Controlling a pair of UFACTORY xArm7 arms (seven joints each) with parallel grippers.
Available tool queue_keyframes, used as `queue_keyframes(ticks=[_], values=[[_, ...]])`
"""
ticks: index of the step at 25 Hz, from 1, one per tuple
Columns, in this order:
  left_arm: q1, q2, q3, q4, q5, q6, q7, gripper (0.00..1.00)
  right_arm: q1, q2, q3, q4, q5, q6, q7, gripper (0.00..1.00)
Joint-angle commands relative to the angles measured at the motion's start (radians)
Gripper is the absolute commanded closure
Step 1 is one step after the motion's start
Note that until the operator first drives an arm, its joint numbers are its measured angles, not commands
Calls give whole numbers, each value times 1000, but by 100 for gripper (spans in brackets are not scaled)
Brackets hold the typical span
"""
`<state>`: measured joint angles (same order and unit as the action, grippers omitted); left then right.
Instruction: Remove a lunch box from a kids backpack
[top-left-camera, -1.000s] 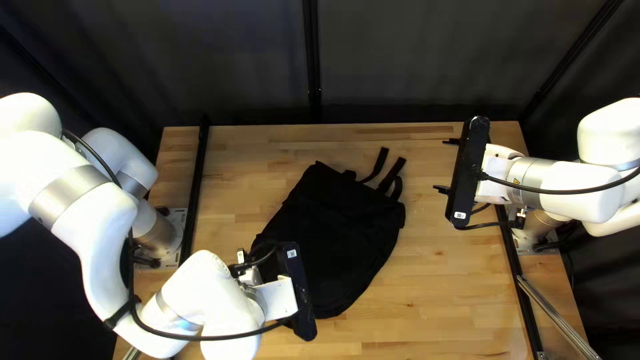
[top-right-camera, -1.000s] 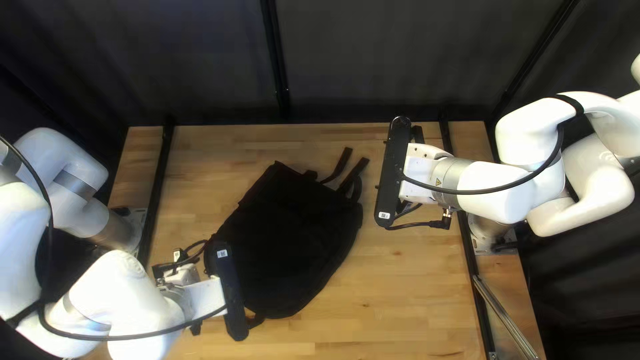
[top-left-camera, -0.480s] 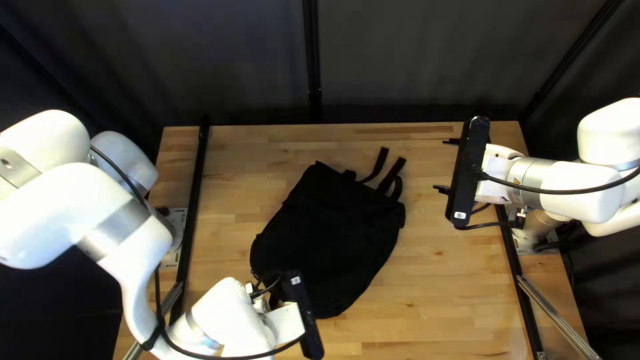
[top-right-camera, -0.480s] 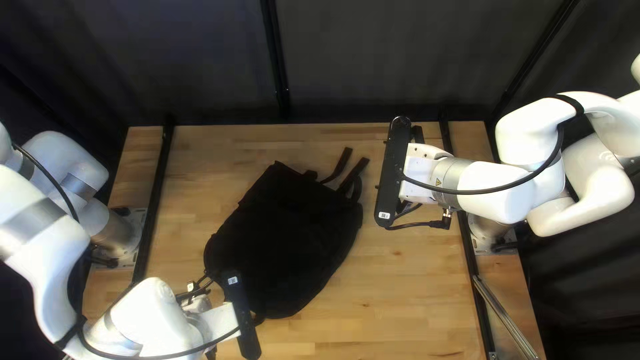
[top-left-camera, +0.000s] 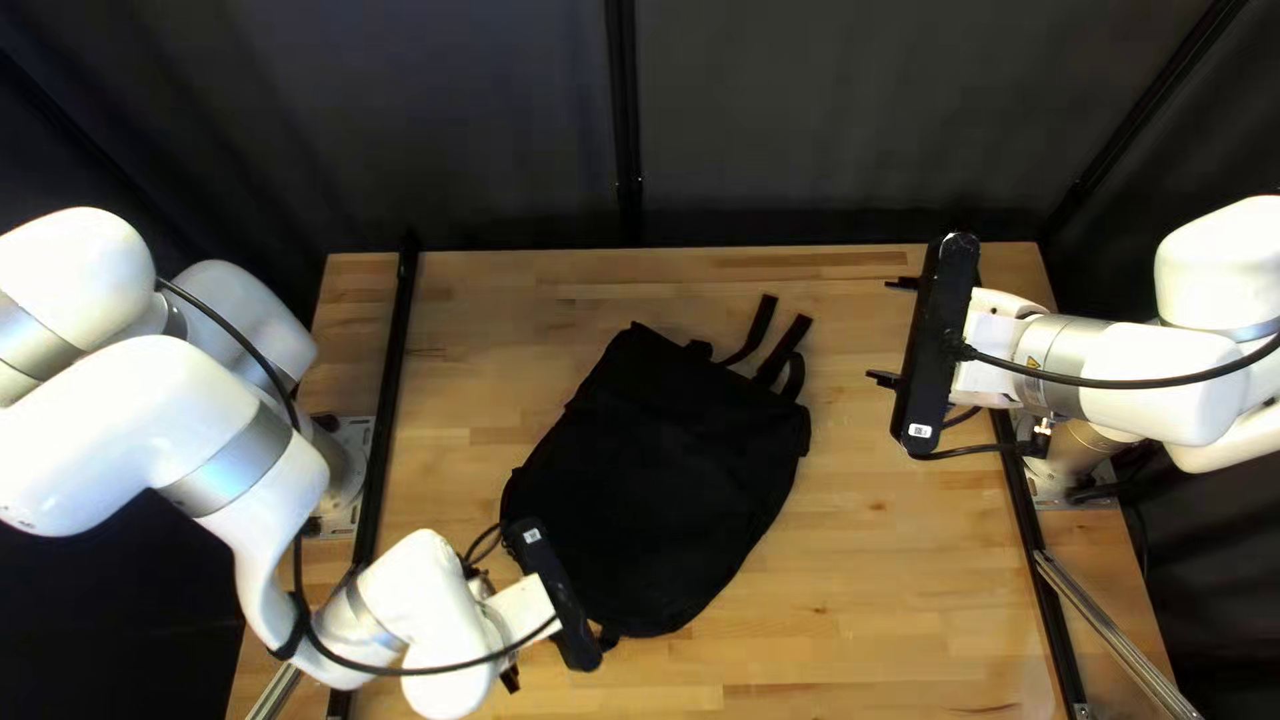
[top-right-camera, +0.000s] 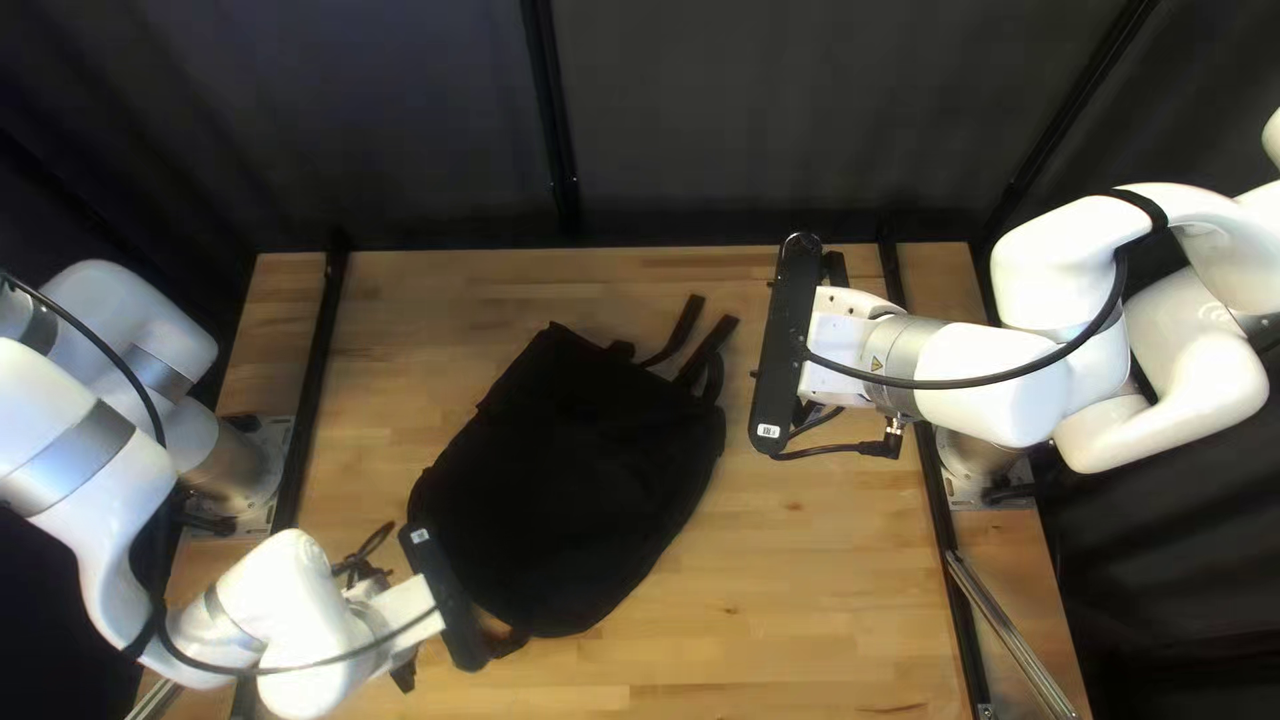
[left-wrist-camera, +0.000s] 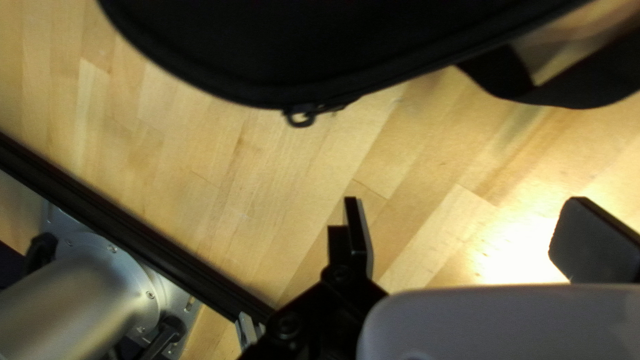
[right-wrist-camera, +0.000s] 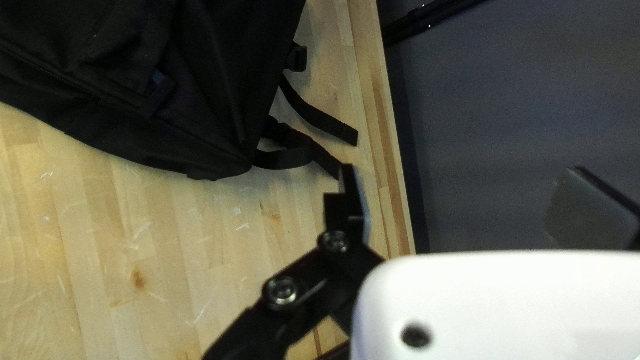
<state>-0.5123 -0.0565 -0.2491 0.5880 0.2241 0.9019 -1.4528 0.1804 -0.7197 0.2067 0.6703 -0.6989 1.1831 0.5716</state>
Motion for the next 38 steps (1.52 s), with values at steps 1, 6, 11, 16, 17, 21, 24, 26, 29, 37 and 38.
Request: queue_keyframes(ticks=[1,6,11,16,17,21,24,26,29,37,38], values=[[-10,-65,-27,-60,56,-17,-121,0,0,0,0,0,0,0,0,0],[0,-67,-39,-86,150,-26,-224,0,0,0,0,0,0,0,0,0],[15,-40,-42,-95,243,-46,-313,0,0,0,0,0,0,0,0,0],[14,-25,-57,-109,318,-45,-408,0,0,0,0,0,0,0,0,0],[12,-25,-63,-122,343,-53,-448,0,0,0,0,0,0,0,0,0],[16,-26,-70,-158,415,-78,-557,0,0,0,0,0,0,0,0,0],[24,-25,-66,-166,455,-85,-592,0,0,0,0,0,0,0,0,0],[30,-27,-62,-167,469,-82,-590,0,0,0,0,0,0,0,0,0],[36,-30,-56,-167,480,-79,-582,0,0,0,0,0,0,0,0,0],[44,-30,-50,-174,504,-88,-588,6,0,0,0,0,0,0,0,0],[44,-30,-50,-173,507,-89,-588,12,0,0,0,0,0,0,0,0]])
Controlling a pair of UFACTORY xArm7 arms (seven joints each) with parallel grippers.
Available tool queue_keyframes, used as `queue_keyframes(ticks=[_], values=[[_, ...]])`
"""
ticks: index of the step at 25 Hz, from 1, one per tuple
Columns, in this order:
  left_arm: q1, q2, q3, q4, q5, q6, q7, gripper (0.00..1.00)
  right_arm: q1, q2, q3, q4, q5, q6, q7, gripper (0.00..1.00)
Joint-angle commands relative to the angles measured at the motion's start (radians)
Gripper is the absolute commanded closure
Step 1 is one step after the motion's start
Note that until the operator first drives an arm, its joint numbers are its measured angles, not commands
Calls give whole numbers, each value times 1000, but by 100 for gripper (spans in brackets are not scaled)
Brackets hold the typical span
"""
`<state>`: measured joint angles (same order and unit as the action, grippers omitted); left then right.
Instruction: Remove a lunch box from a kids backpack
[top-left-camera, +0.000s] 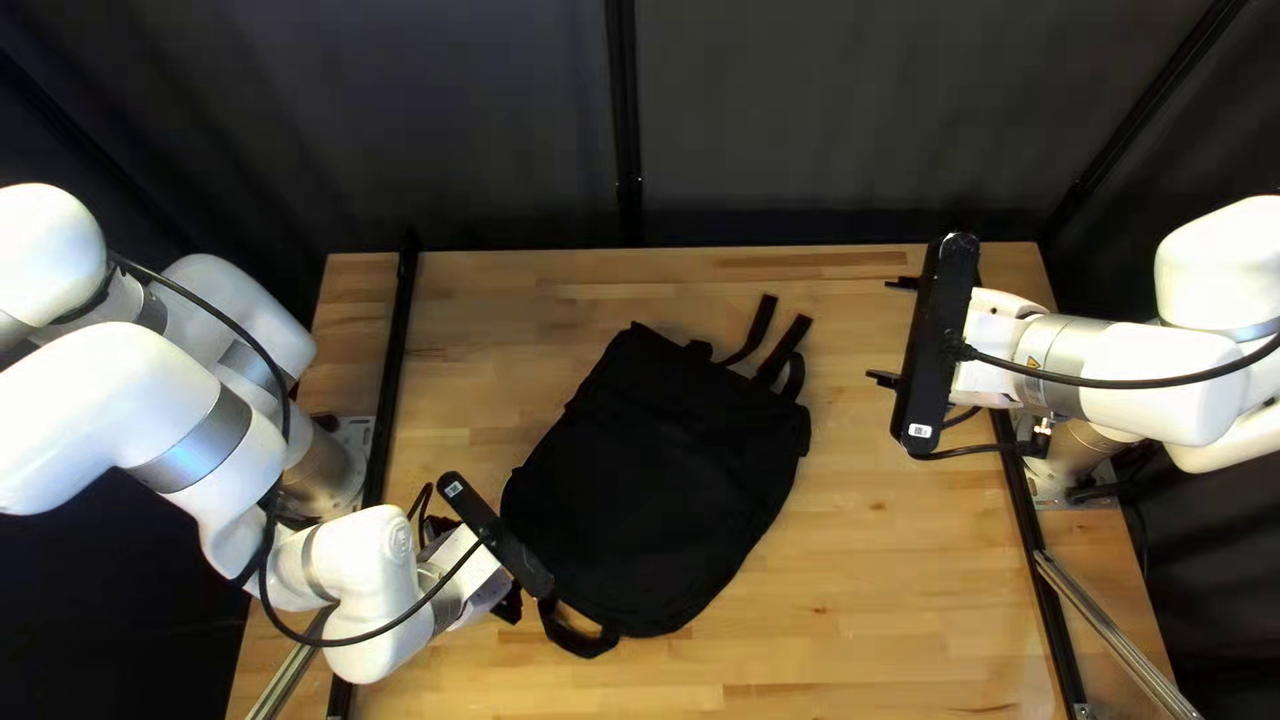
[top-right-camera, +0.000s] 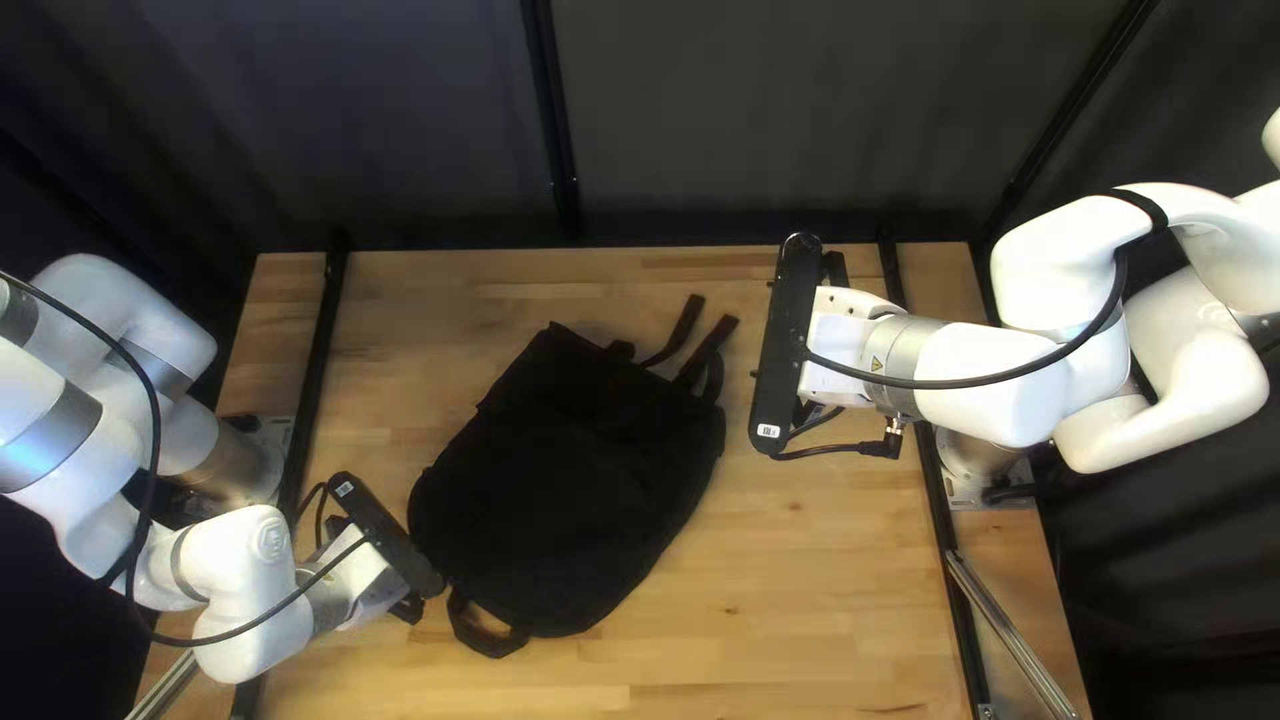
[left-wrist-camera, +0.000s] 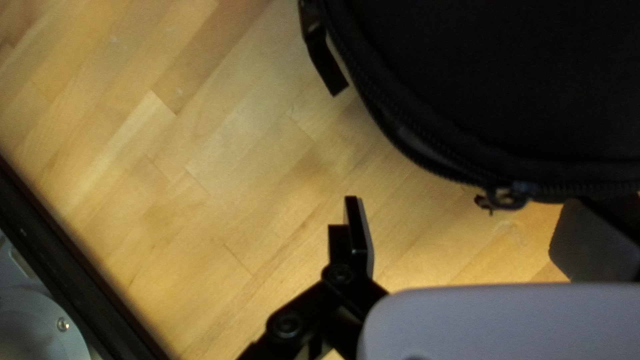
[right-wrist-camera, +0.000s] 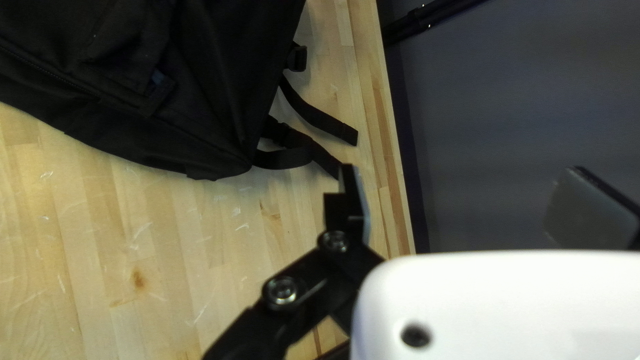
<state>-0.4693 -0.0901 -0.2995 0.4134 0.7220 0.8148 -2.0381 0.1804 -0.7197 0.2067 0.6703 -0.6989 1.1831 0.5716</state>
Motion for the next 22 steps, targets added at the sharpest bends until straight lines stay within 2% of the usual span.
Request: queue_keyframes(ticks=[1,8,16,22], values=[[2,6,0,3,14,-2,-1,98,0,0,0,0,0,0,0,0],[2,15,-2,22,43,3,1,100,0,0,0,0,0,0,0,0],[-45,-65,-25,52,-76,102,120,100,0,0,0,0,0,0,0,0],[-50,-60,-27,68,-85,116,142,100,0,0,0,0,0,0,0,0]])
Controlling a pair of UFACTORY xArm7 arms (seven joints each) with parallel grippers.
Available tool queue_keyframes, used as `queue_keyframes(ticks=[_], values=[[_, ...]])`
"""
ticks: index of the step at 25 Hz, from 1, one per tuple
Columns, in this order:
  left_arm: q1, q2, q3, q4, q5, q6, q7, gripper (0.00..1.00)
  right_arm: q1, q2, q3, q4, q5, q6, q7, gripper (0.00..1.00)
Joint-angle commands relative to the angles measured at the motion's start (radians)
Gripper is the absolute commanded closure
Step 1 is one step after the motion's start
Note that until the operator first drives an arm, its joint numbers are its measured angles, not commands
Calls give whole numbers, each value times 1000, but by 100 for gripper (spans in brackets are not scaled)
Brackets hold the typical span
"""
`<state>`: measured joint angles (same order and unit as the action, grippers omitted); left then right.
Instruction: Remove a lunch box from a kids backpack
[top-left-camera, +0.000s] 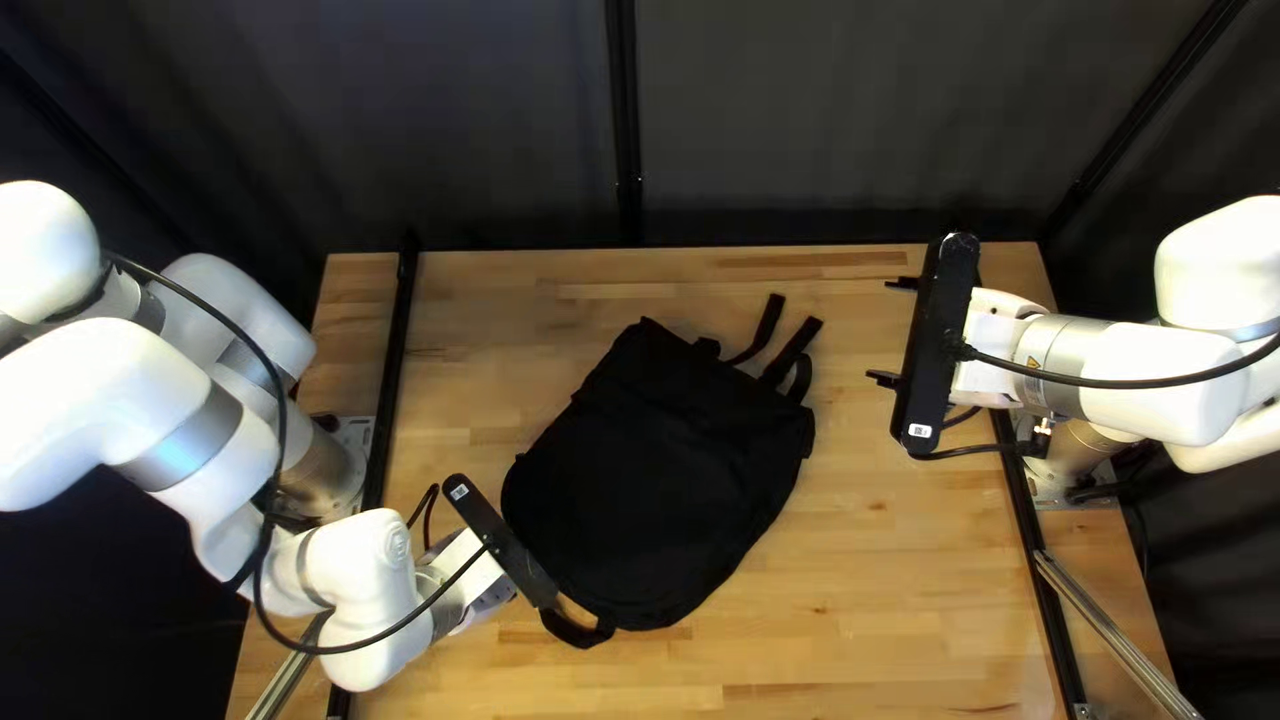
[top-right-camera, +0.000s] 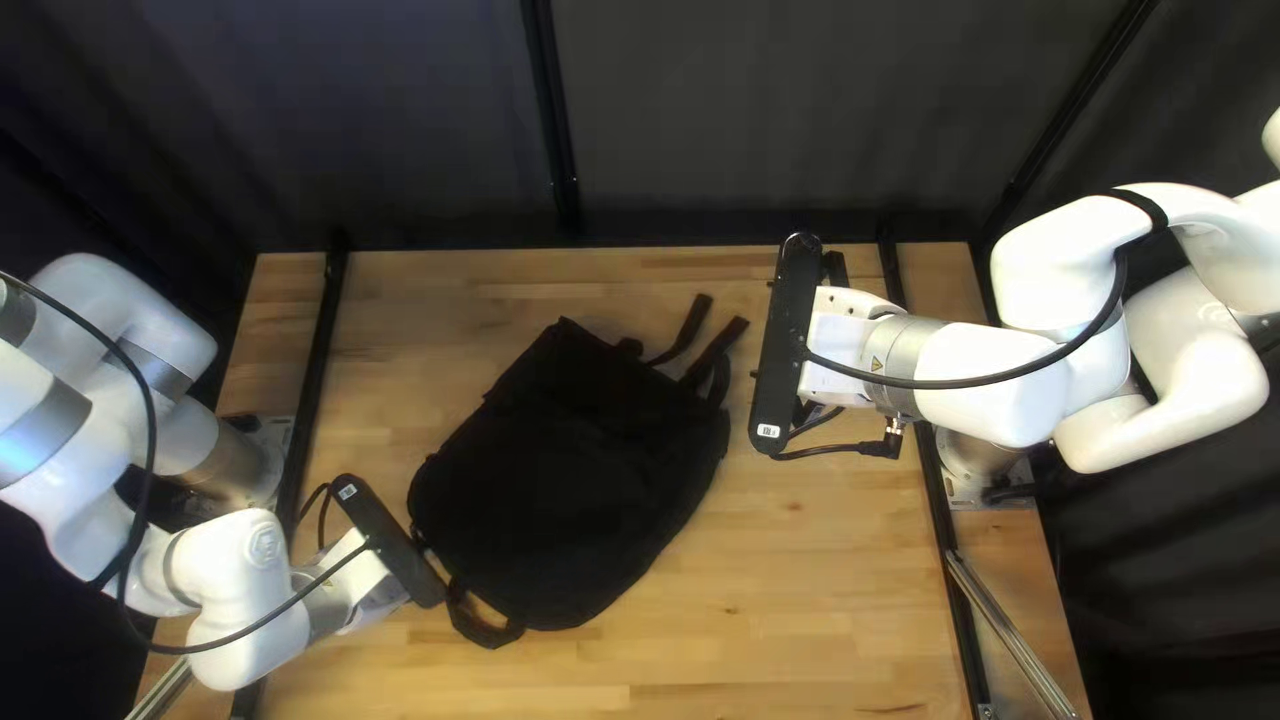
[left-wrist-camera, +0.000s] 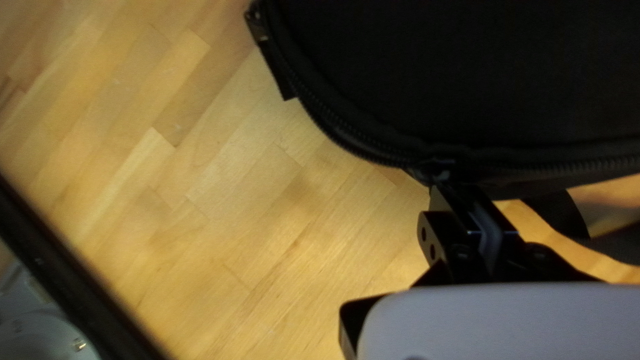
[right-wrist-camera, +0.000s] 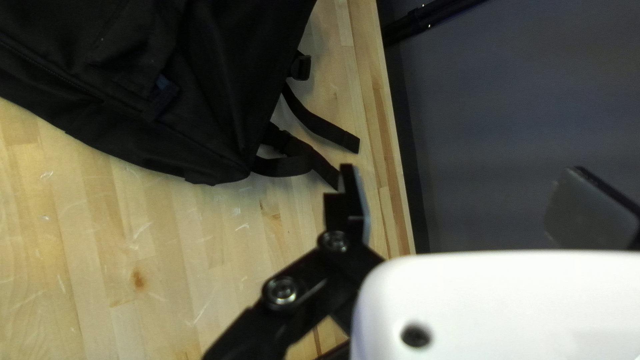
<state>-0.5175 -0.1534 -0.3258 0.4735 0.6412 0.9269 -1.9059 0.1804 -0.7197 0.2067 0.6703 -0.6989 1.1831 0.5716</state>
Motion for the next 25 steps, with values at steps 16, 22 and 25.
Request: queue_keyframes(ticks=[16,22,25], values=[[-14,-5,-5,55,-25,56,76,100,0,0,0,0,0,0,0,0],[-19,10,-7,122,-39,105,136,100,-3,-5,0,-20,-18,-6,-3,0],[-16,44,-8,150,-24,106,137,100,-48,58,-98,-32,-55,-127,-19,0]])
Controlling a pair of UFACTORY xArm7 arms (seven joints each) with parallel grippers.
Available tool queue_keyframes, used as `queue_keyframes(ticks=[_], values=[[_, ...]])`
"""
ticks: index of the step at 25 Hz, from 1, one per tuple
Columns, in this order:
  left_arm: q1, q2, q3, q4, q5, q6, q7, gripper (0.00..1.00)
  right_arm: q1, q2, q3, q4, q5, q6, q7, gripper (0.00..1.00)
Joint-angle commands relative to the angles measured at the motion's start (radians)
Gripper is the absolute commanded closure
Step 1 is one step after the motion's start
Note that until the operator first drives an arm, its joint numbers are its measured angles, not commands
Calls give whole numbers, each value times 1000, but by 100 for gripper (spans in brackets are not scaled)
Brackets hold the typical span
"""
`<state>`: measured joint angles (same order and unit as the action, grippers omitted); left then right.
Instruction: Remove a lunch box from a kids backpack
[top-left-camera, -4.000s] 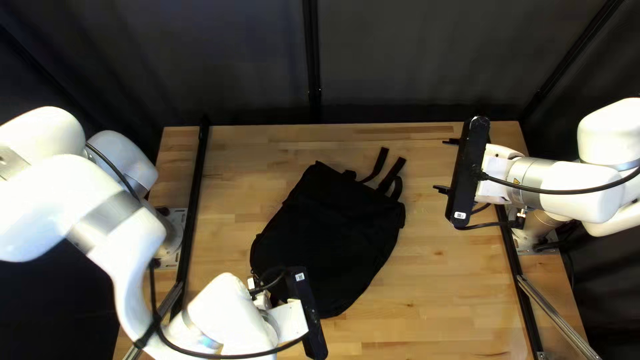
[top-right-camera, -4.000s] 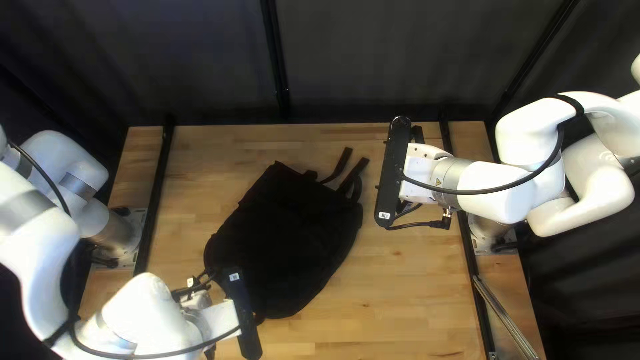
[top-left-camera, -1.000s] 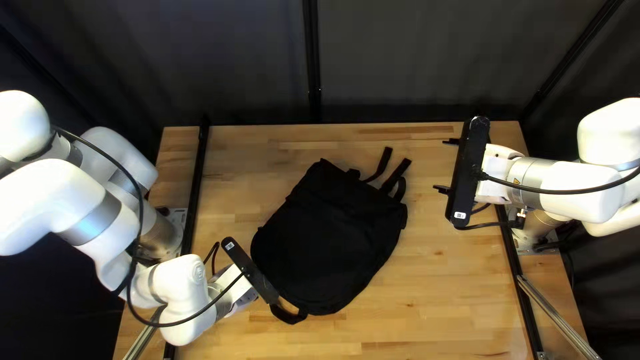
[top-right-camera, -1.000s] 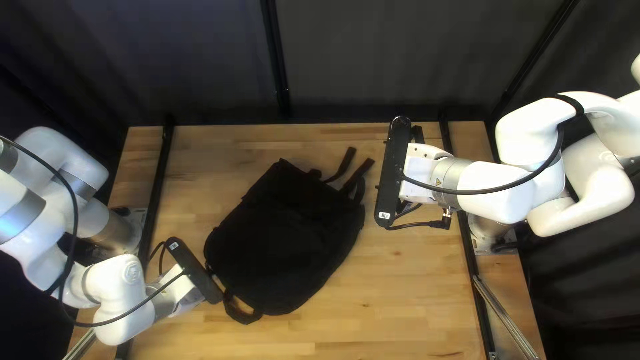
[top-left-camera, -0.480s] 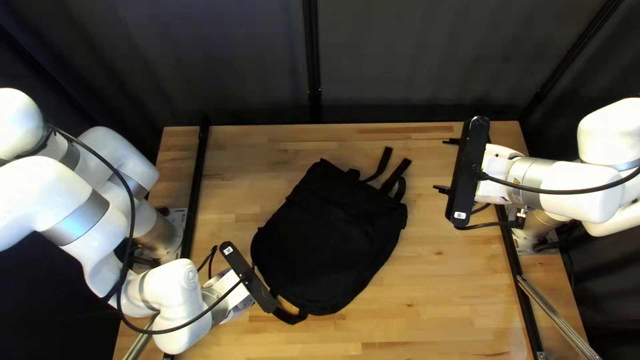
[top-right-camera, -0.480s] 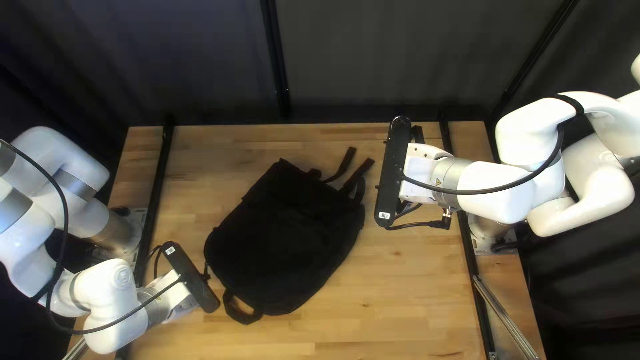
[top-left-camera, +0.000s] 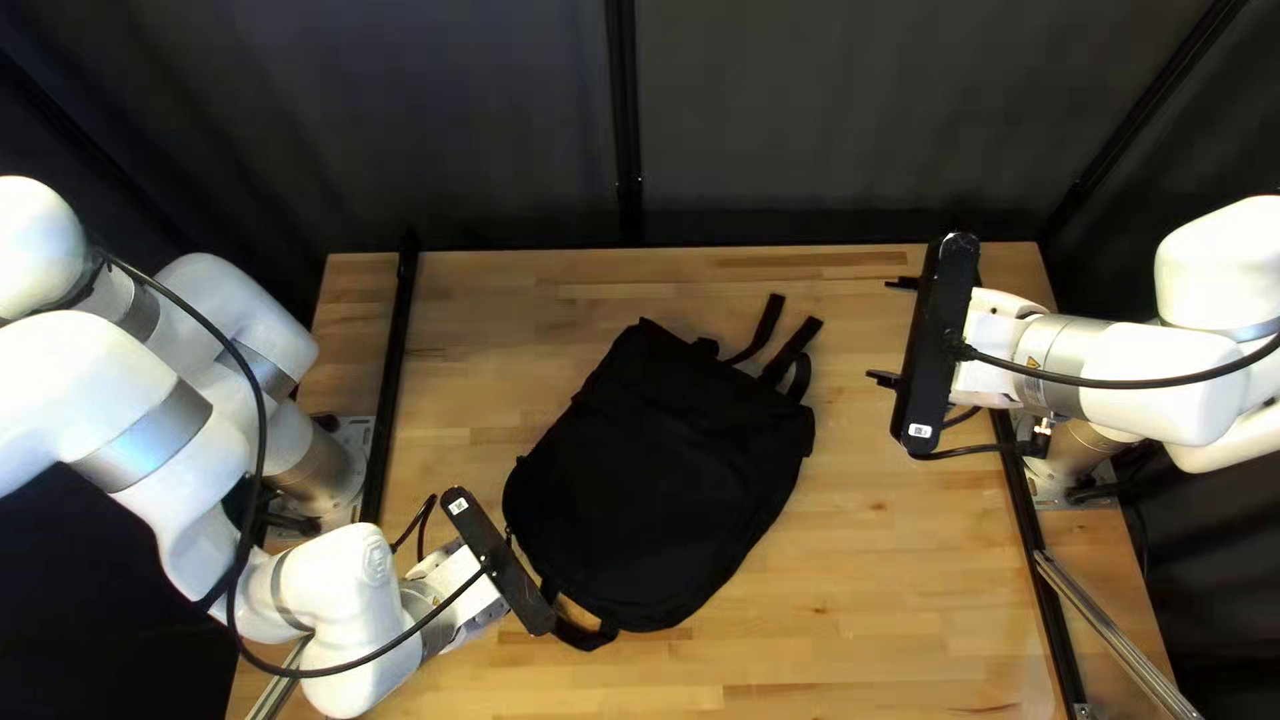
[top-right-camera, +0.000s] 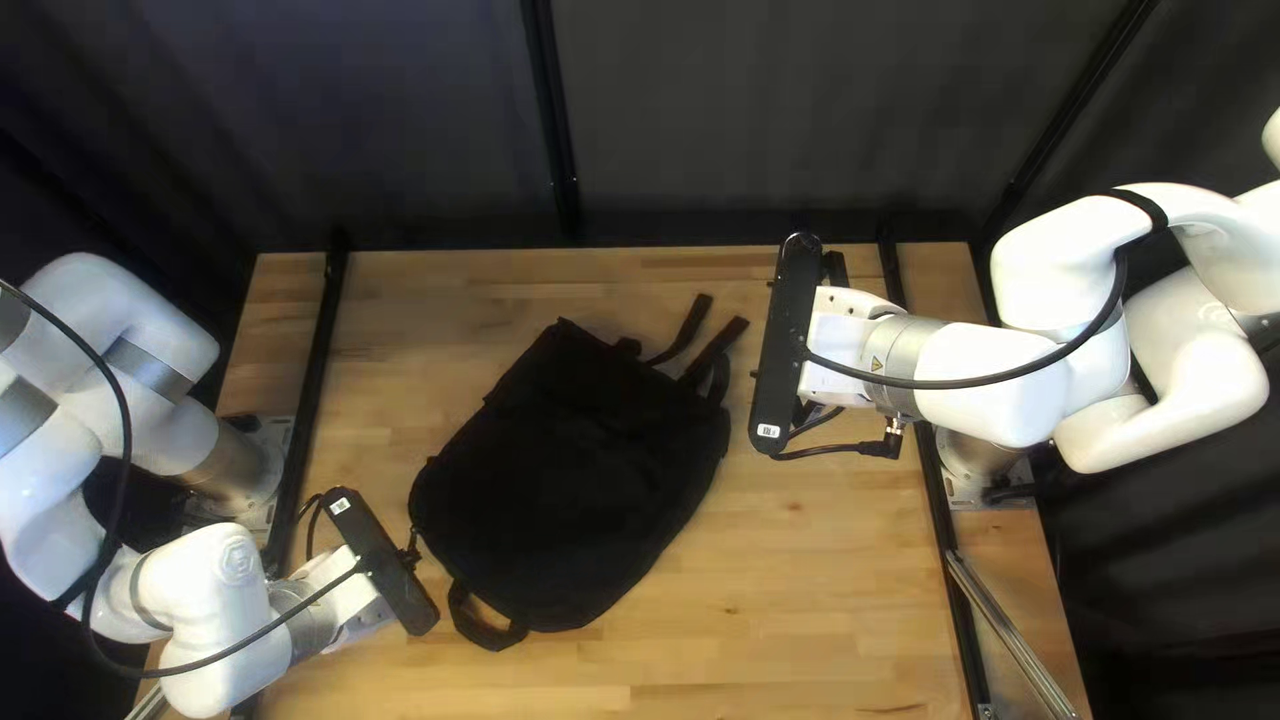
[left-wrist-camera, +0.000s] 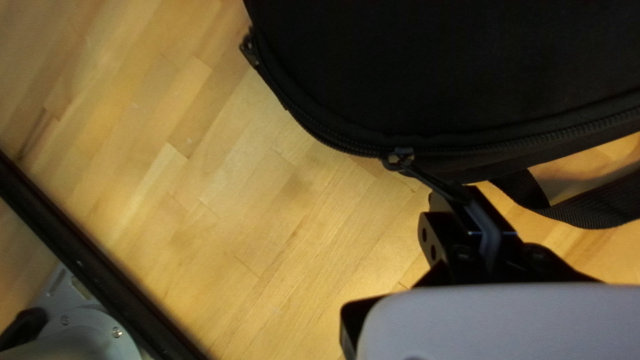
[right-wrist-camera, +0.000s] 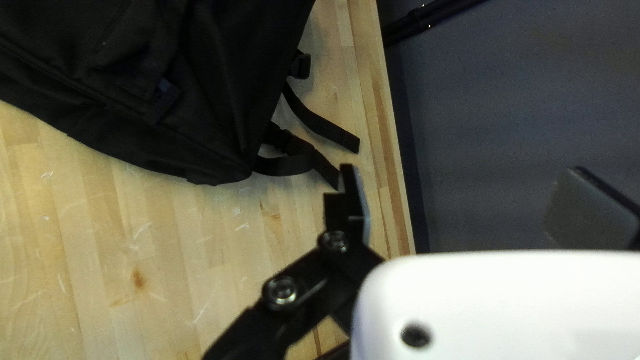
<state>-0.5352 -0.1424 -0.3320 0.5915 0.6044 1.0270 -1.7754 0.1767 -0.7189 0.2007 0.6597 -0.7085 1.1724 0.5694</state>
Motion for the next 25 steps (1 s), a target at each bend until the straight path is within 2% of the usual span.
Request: queue_keyframes(ticks=[1,4,9,19,25], values=[[5,43,1,40,21,1,7,100,-54,85,-112,-17,-53,-149,-17,0],[19,53,15,52,38,-13,29,100,-90,238,-191,23,-82,-315,-18,0],[32,33,32,44,52,-23,68,100,-110,405,-256,66,-78,-487,-31,0],[44,14,44,14,78,-39,78,100,-103,674,-288,263,50,-611,-153,0],[61,-4,65,-1,96,-57,106,100,-108,785,-283,337,117,-661,-215,0]])
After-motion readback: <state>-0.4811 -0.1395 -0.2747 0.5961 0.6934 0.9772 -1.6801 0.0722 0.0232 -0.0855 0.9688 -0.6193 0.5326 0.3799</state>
